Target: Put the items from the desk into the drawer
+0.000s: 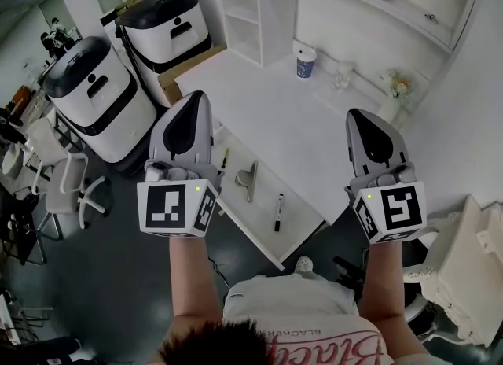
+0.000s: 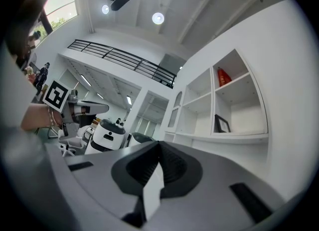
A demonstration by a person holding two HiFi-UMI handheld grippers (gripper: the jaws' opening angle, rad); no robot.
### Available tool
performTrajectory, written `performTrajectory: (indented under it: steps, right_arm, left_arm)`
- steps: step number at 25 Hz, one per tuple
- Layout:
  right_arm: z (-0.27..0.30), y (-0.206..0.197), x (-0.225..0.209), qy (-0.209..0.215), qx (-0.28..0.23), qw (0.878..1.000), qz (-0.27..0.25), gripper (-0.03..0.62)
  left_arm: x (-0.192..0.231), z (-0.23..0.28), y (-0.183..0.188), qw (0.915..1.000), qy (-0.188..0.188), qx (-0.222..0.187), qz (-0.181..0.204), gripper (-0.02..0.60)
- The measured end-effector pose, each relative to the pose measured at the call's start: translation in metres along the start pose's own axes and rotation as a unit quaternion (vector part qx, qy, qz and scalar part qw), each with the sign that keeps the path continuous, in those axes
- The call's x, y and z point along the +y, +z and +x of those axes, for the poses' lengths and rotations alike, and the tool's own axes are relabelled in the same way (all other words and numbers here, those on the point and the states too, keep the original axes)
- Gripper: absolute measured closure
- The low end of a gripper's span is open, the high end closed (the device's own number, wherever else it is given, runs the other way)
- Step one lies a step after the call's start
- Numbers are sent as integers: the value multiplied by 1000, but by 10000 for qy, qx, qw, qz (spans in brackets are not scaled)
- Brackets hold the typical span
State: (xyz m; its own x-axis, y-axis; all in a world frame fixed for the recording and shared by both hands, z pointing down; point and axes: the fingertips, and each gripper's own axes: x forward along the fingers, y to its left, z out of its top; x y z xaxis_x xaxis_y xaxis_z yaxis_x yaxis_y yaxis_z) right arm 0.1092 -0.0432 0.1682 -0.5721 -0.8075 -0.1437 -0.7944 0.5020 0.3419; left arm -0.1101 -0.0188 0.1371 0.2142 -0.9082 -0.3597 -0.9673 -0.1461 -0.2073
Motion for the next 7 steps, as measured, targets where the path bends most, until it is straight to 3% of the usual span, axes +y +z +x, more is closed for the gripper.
performTrajectory:
  steps: [7]
  right_arm:
    - [-1,0,-4,-31,-33,10000,33,586]
  left_arm:
    - [-6,3,3,9999,-102,-7,77,572]
